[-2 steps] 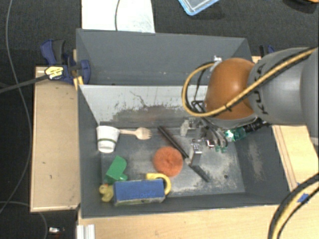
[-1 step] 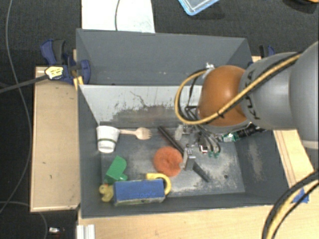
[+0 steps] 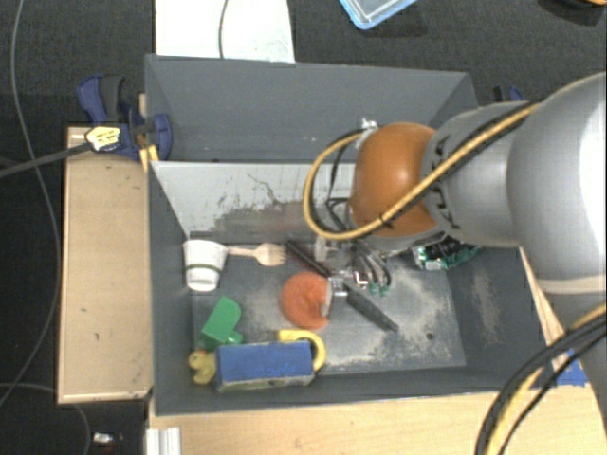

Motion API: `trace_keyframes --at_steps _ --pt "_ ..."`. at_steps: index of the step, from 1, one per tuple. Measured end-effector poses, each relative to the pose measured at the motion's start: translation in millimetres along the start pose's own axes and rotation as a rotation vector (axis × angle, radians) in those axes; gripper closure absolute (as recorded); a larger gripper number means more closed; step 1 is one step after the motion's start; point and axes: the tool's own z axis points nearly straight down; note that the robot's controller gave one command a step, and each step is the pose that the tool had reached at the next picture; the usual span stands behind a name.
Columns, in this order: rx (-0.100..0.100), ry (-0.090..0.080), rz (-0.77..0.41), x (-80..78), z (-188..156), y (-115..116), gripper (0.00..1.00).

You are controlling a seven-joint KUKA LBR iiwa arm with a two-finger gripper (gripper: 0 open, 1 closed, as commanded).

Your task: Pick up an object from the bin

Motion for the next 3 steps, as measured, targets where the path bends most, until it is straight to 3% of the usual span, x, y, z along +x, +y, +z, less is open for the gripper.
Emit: trace_keyframes --at_steps 1,3 --pt "-0.001 -0.008 0.232 10.7 10.1 37.4 1.00" --pt "-0.001 -0.008 0.228 10.7 10.0 37.4 1.00"
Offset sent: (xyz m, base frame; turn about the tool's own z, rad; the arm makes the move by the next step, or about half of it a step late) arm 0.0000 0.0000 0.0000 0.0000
